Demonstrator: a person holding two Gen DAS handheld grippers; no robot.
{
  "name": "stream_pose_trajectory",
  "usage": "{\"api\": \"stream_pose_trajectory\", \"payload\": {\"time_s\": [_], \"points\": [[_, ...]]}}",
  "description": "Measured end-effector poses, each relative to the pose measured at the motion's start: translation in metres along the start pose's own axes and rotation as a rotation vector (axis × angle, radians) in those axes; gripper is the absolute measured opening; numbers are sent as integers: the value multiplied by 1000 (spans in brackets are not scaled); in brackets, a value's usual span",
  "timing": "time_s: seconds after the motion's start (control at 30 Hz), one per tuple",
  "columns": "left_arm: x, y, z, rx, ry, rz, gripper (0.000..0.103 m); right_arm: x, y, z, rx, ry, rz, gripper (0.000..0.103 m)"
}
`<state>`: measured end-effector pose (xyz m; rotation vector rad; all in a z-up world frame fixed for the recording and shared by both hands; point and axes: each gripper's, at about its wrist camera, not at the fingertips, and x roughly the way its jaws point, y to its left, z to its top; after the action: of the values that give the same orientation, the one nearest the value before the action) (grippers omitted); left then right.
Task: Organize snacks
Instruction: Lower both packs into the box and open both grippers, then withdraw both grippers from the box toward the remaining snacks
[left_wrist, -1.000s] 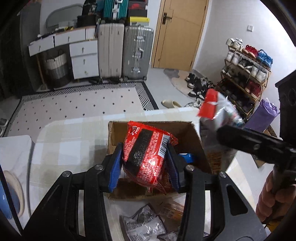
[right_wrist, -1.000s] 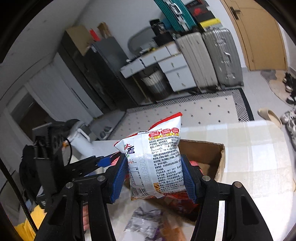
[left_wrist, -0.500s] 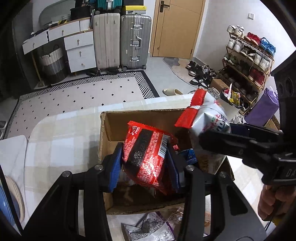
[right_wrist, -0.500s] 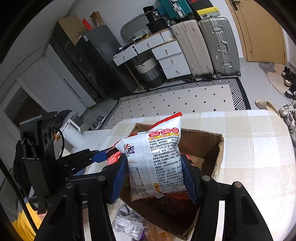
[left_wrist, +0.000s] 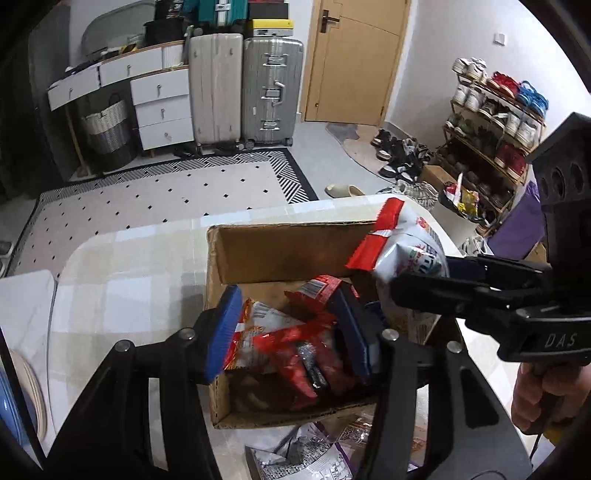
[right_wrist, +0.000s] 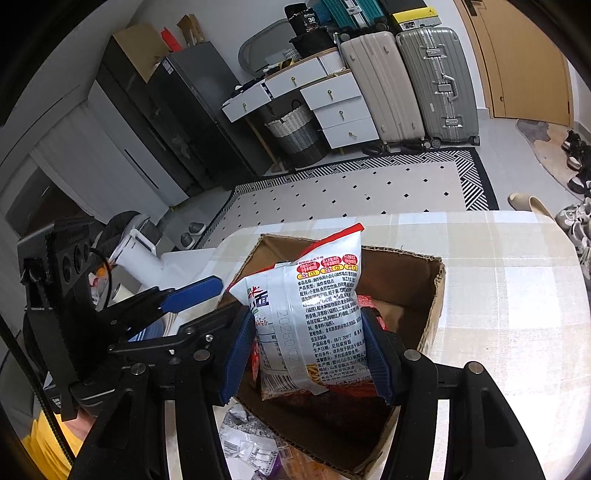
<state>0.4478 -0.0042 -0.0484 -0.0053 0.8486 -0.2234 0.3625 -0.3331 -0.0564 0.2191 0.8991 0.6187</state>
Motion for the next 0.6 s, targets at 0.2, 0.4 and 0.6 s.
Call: {"api": "stream_pose_trajectory", "payload": {"time_s": [0.2,0.4,0.6], "points": [[-10,2,-10,-6,-9,1,59,3,6,-2,-38,32,-30,57],[-25,14,-23,-42,-35,-25,64,1,11,-3,-44,31,-38,58],[-39,18,-28,-56,-35,-14,66,-12,20,-2,-56,15,-11,62]]}}
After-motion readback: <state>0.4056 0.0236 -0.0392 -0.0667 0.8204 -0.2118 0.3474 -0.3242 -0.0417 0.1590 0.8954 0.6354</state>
